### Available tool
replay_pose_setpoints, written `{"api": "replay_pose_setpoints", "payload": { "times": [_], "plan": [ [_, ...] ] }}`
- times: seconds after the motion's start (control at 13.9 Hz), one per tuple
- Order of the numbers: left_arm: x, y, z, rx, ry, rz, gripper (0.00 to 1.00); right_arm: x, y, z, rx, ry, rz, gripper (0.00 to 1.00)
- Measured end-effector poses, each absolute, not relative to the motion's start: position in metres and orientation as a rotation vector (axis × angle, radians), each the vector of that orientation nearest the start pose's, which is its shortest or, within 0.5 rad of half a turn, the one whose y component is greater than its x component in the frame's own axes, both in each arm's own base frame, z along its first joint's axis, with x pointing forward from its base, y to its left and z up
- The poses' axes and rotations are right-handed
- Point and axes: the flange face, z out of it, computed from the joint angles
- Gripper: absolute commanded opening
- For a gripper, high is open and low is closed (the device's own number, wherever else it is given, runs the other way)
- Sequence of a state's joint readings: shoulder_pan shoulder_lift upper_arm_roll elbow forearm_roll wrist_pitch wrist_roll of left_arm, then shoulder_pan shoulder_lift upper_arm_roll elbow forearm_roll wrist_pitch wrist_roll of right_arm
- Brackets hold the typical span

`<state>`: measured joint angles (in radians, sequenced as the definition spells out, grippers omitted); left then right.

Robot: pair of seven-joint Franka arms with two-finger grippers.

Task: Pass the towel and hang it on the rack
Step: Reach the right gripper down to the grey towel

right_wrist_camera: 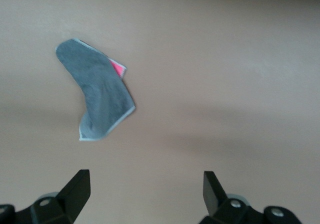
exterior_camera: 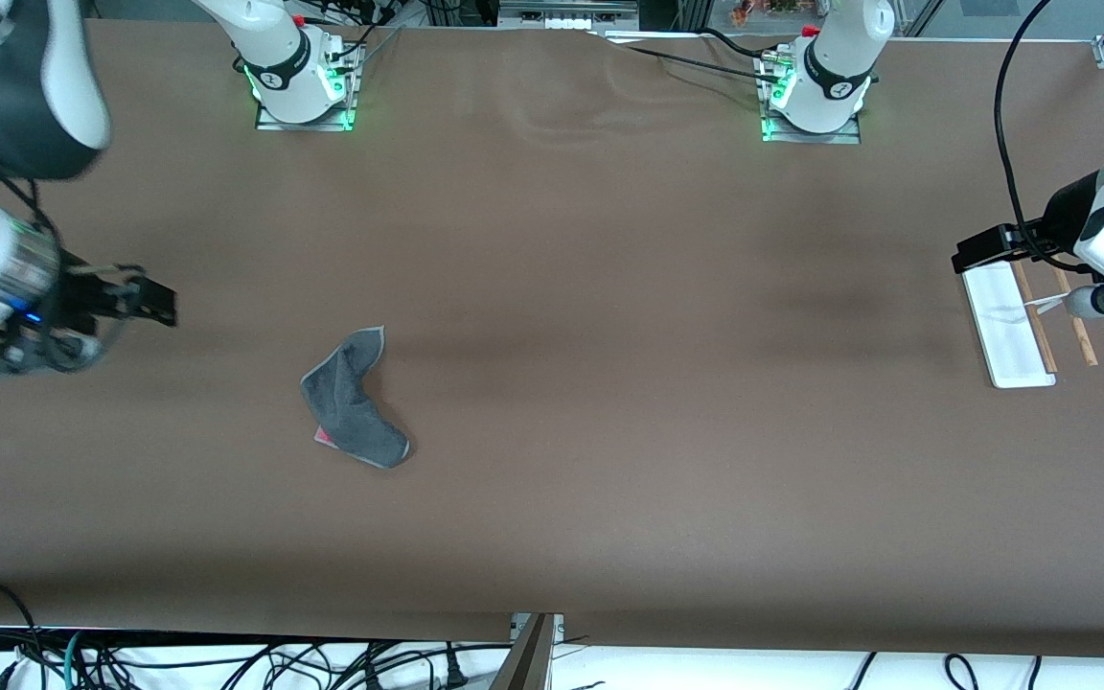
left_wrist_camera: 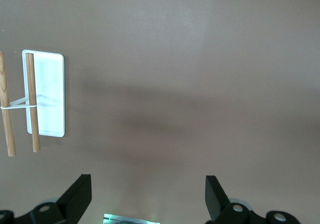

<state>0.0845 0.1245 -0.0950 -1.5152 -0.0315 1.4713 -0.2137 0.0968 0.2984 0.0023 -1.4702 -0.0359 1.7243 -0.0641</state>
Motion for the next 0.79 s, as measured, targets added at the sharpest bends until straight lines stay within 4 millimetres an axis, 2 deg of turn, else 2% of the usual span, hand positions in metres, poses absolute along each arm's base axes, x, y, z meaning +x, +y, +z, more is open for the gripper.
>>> {"api": "replay_pose_setpoints", "payload": {
  "times": [0.36,0.79],
  "plan": [
    [0.578,-0.006,0.572,-3.138,-0.319,0.272,1.00,0.672,0.116,0.439,-3.149,-0.387,-0.001,1.00],
    [0.578,-0.006,0.572,-3.138,-0.319,0.272,1.00,0.696,0.170,0.347,-3.117,-0.388,-0.111,0.99]
  ]
}}
